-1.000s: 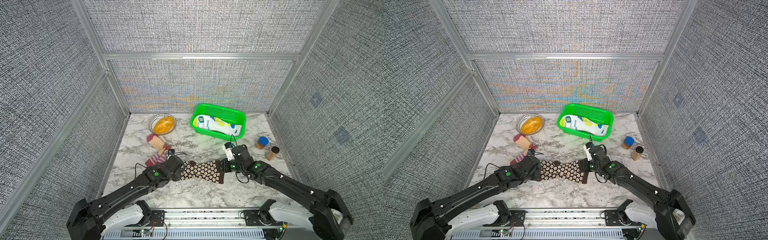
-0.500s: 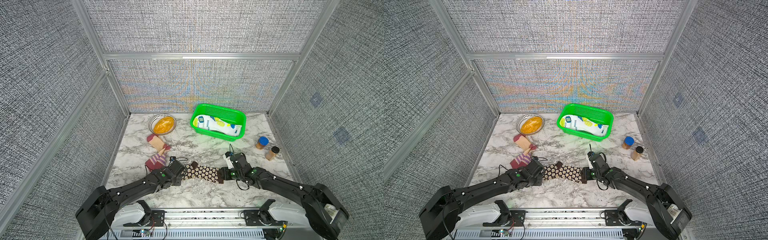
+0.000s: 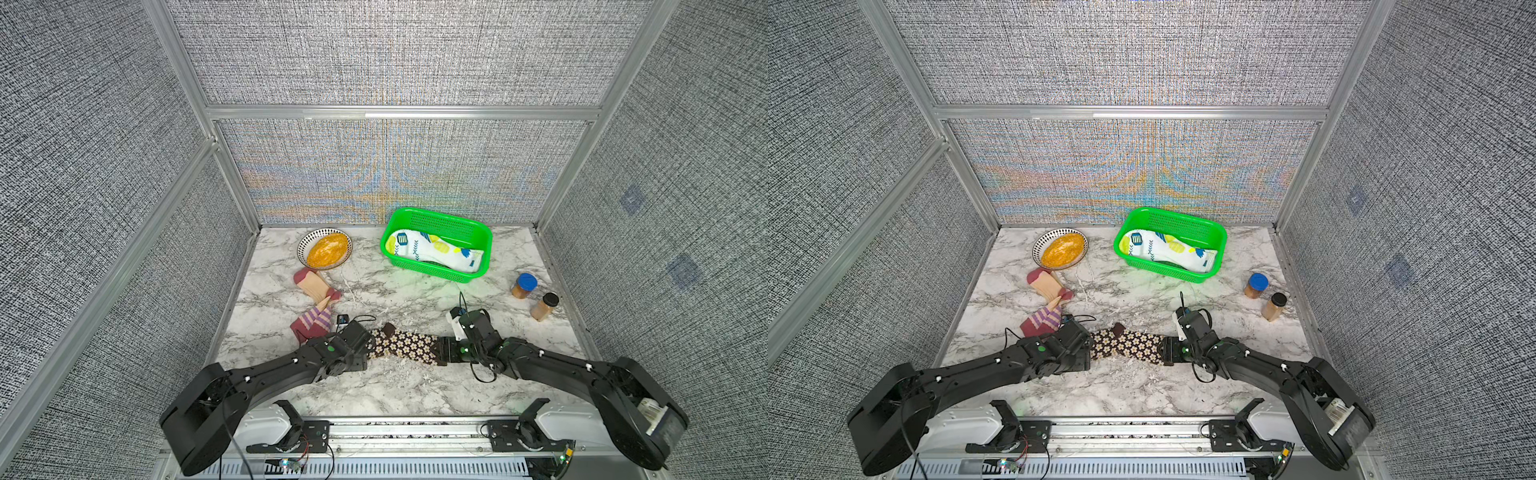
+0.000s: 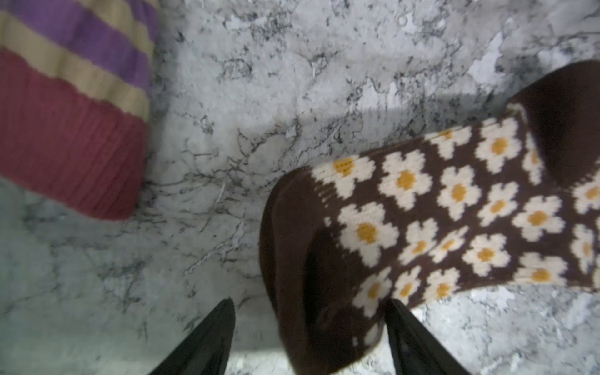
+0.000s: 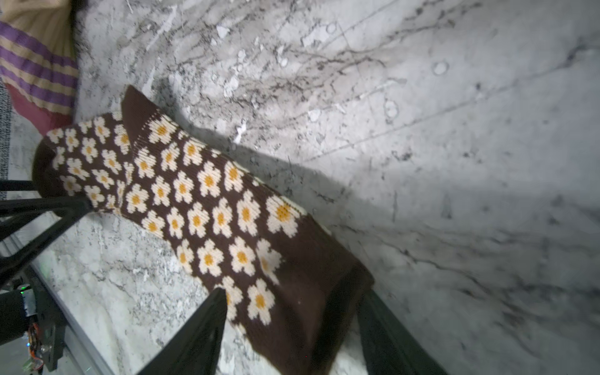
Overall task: Place the socks together as a pair
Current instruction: Flatten out the sock, then pick up a pair of socks from the center of the board.
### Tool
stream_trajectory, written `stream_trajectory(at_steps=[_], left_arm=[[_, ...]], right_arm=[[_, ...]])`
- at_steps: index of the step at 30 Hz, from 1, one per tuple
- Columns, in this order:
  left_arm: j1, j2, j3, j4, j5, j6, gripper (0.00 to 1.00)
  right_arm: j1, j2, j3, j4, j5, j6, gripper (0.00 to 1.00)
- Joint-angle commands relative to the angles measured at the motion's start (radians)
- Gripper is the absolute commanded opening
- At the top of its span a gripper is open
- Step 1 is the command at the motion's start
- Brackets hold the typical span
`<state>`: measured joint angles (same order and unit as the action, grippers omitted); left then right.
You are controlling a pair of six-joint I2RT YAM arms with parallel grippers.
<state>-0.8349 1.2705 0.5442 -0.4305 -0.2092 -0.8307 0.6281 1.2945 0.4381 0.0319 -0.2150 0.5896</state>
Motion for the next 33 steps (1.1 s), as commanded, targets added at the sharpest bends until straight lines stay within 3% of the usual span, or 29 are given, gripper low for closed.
stream_trajectory(at_steps=[1,3,5,7,9,12,13,22,26,33], left_arm=[[0.002,0.060,0.032,0.063,-0.005,0.004,0.75],[0.002,0.103,0.042,0.077,-0.001,0.008,0.73],[0.003,0.137,0.046,0.089,0.000,0.017,0.65],[0.003,0.159,0.051,0.095,0.004,0.024,0.52],[0.003,0.165,0.060,0.090,0.004,0.031,0.32],[0.003,0.162,0.090,0.067,0.000,0.057,0.09],[0.003,0.161,0.109,0.050,0.000,0.069,0.06],[0.005,0.063,0.306,-0.088,-0.024,0.165,0.02],[0.012,0.037,0.455,-0.167,-0.019,0.227,0.02],[0.120,0.153,0.729,-0.153,0.077,0.353,0.03]], right_arm=[[0.009,0.045,-0.005,-0.008,-0.024,0.036,0.60],[0.020,0.057,-0.007,0.007,-0.030,0.046,0.52],[0.022,0.054,-0.016,0.021,-0.034,0.051,0.43],[0.021,0.046,-0.020,0.028,-0.029,0.051,0.30],[0.016,0.044,-0.006,0.023,-0.024,0.043,0.14],[0.011,0.030,0.028,0.016,-0.025,0.029,0.00],[0.008,0.023,0.041,0.010,-0.024,0.024,0.00],[-0.069,-0.059,0.239,-0.127,-0.059,-0.062,0.00],[-0.127,-0.084,0.353,-0.190,-0.073,-0.099,0.00],[-0.275,0.000,0.561,-0.205,-0.110,-0.181,0.00]])
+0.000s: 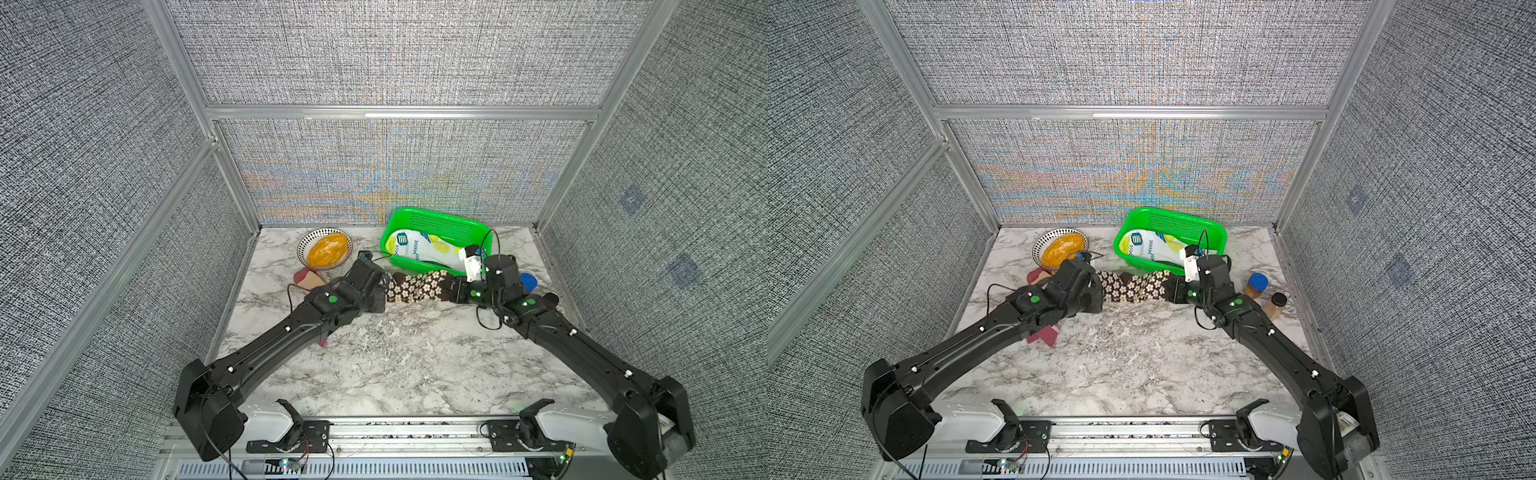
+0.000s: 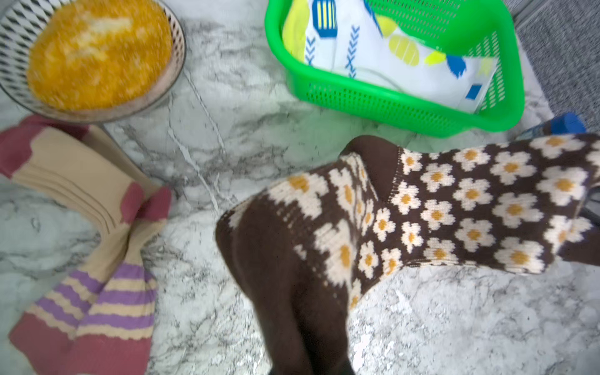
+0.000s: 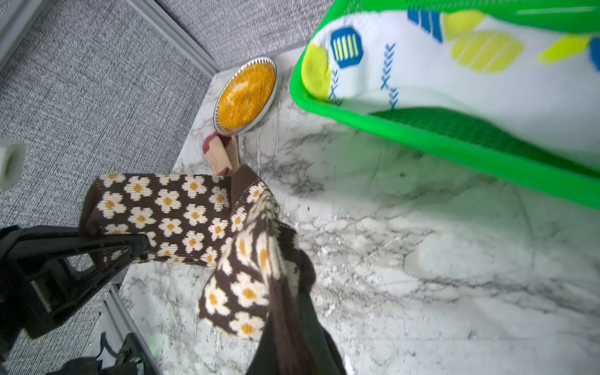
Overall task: Place the socks together as a pair
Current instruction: Pick up a pair of socks from the center of the board, then place a pair of socks in the bin.
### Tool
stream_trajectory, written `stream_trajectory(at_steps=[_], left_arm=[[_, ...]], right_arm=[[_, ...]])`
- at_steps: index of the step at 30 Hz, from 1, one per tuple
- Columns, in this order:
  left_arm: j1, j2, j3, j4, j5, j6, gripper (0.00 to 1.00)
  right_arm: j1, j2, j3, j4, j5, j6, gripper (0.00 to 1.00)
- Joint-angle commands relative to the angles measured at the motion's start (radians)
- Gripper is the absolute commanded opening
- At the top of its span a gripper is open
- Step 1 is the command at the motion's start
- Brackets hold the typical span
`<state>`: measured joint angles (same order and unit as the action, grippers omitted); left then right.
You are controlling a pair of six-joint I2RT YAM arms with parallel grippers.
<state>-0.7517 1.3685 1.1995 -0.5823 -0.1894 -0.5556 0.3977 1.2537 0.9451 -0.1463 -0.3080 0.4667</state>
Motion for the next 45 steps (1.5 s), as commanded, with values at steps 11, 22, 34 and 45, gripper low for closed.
stream_trajectory(at_steps=[11,22,34,45], left_arm=[[0.132,0.629,0.777,-0.103,0.204,0.214,0.03],[0.178,1.086,1.248,-0.230,0.208,0.249,0.04],[0.198,0.780,0.975,-0.078,0.327,0.211,0.91],[0.226,0.118,0.251,-0.097,0.053,0.146,0.93]], right_arm=[[-0.275,0.439,0.368,-0.013,-0.102,-0.143,0.00],[-0.321,0.748,0.558,-0.026,-0.038,-0.169,0.00],[-0.321,0.572,0.488,0.009,-0.050,-0.191,0.83],[-0.125,0.248,0.238,-0.022,-0.135,-0.268,0.91]])
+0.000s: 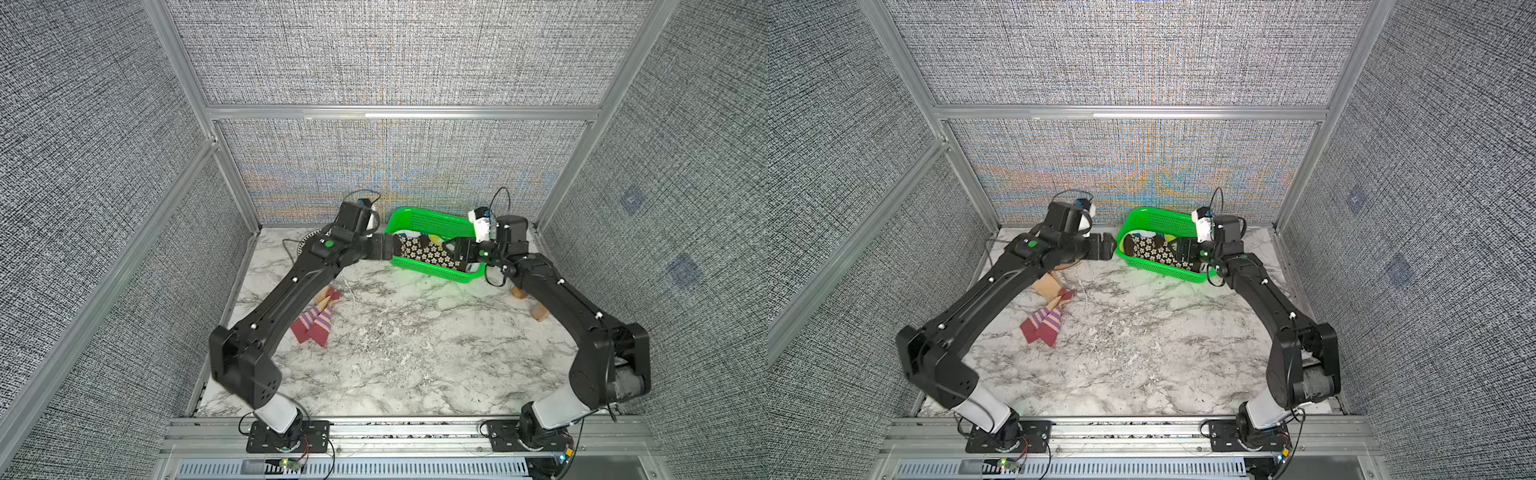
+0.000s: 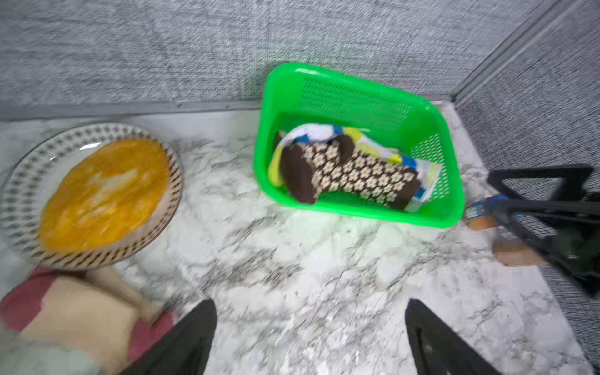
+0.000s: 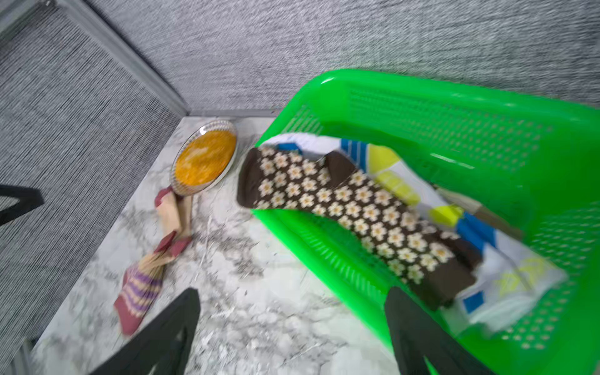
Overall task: Place the socks together as a pair
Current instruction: Place a pair of socks in the bin, then pick up the sock at the center of the board.
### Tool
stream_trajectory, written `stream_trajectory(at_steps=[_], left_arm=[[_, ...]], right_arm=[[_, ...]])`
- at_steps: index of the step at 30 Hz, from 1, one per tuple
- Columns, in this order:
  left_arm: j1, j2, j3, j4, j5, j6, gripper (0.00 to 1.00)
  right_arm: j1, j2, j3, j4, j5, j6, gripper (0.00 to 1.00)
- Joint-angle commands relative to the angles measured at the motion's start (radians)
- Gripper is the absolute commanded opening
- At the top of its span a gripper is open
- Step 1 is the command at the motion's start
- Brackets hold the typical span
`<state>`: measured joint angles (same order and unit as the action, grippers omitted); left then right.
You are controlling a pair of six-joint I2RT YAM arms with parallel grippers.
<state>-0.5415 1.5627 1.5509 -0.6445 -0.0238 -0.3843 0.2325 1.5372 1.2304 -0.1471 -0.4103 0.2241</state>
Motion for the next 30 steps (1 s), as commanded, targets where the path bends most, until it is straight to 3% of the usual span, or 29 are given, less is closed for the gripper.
stream_trajectory(at_steps=[1,5,9,14,20,30], left_arm=[[0.036,-0.121,-0.170,-0.037,-0.114,-0.039,0.93],[0.140,-0.233,-0.408,-0.004,-0.093,-0.082,0.93],[0.209,-0.196,-0.509,0.070,-0.064,-0.083,0.90],[0.215,-0.009,-0.401,0.058,-0.022,-0.003,0.72],[0.215,0.205,-0.271,0.005,-0.123,0.047,0.61],[0.215,0.350,-0.224,-0.025,-0.198,0.072,0.44]], right_arm=[[0.068,-0.059,-0.080,-0.022,-0.034,-0.023,0.91],[0.169,-0.130,-0.214,0.039,-0.053,0.019,0.91],[0.236,-0.137,-0.288,0.082,-0.047,0.043,0.92],[0.263,-0.114,-0.333,0.119,-0.055,0.068,0.91],[0.268,-0.117,-0.347,0.119,-0.051,0.067,0.91],[0.269,-0.144,-0.369,0.107,-0.037,0.059,0.90]])
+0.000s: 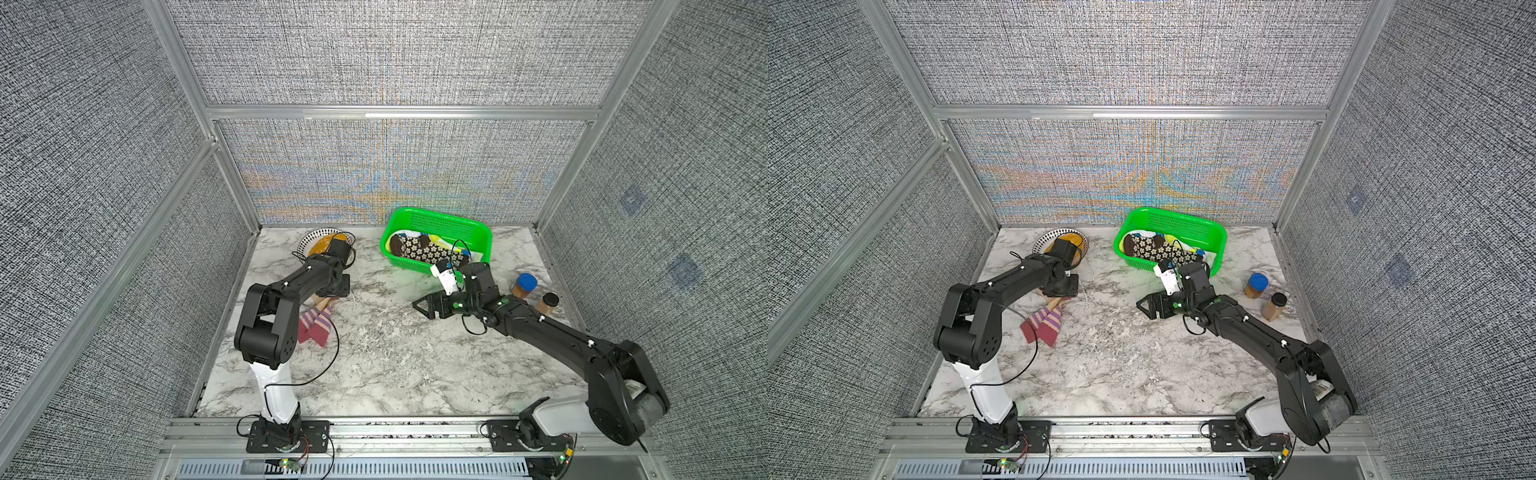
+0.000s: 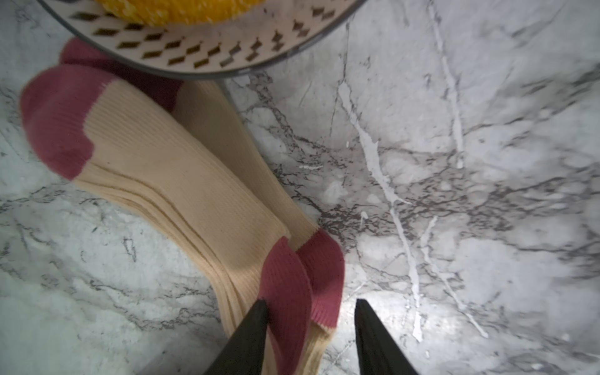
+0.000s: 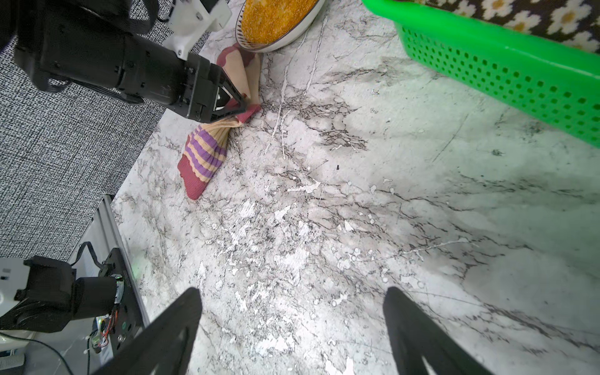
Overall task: Place the socks together as a pair
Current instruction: Pick up the sock at the center of the board.
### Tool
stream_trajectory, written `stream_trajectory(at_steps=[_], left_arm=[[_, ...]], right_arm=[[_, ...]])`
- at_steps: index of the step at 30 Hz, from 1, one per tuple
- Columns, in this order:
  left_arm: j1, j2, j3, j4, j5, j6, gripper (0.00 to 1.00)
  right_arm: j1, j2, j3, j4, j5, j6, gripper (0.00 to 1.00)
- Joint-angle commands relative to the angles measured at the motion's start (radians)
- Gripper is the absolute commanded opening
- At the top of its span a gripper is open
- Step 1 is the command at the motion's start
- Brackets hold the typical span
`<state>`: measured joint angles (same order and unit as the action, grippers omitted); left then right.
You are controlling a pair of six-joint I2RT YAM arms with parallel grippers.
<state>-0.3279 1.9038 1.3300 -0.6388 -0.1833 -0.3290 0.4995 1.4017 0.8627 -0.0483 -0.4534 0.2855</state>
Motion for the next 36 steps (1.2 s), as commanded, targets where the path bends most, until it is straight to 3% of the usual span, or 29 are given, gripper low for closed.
stream_trajectory(at_steps=[1,5,6,11,15,23,26,29,33,36], left_arm=[[0.003,0.013,-0.008,-0.030,-0.043,0.021,0.39],[0.004,-0.006,-0.010,-0.039,-0.066,0.025,0.04],[0.004,-0.025,-0.012,-0.040,-0.062,0.024,0.01],[0.004,-0.202,-0.028,-0.058,-0.034,0.000,0.00],[0.004,-0.428,-0.051,-0.093,0.007,-0.028,0.00],[-0.020,-0.806,-0.019,-0.220,0.167,-0.068,0.00],[-0.093,-0.889,-0.052,-0.248,0.203,-0.125,0.00],[-0.227,-0.935,-0.163,-0.172,0.229,-0.236,0.00],[-0.373,-0.895,-0.308,0.095,0.246,-0.382,0.00],[-0.453,-0.798,-0.322,0.284,0.221,-0.447,0.00]], right_arm=[[0.002,-0.009,-0.002,0.006,0.007,-0.002,0.89],[0.002,-0.023,0.001,-0.001,0.010,-0.003,0.89],[0.003,-0.028,0.002,-0.003,0.012,-0.003,0.89],[0.002,-0.064,-0.010,-0.009,0.027,-0.002,0.88],[0.002,-0.079,-0.022,-0.004,0.028,-0.002,0.88],[0.003,-0.085,-0.028,0.028,0.006,-0.005,0.92],[0.002,-0.092,-0.030,0.033,0.002,-0.006,0.93],[-0.001,-0.104,-0.038,0.020,0.014,-0.009,0.93],[-0.010,-0.129,-0.092,0.022,-0.014,0.003,0.93],[-0.029,-0.171,-0.139,0.013,-0.008,0.008,0.93]])
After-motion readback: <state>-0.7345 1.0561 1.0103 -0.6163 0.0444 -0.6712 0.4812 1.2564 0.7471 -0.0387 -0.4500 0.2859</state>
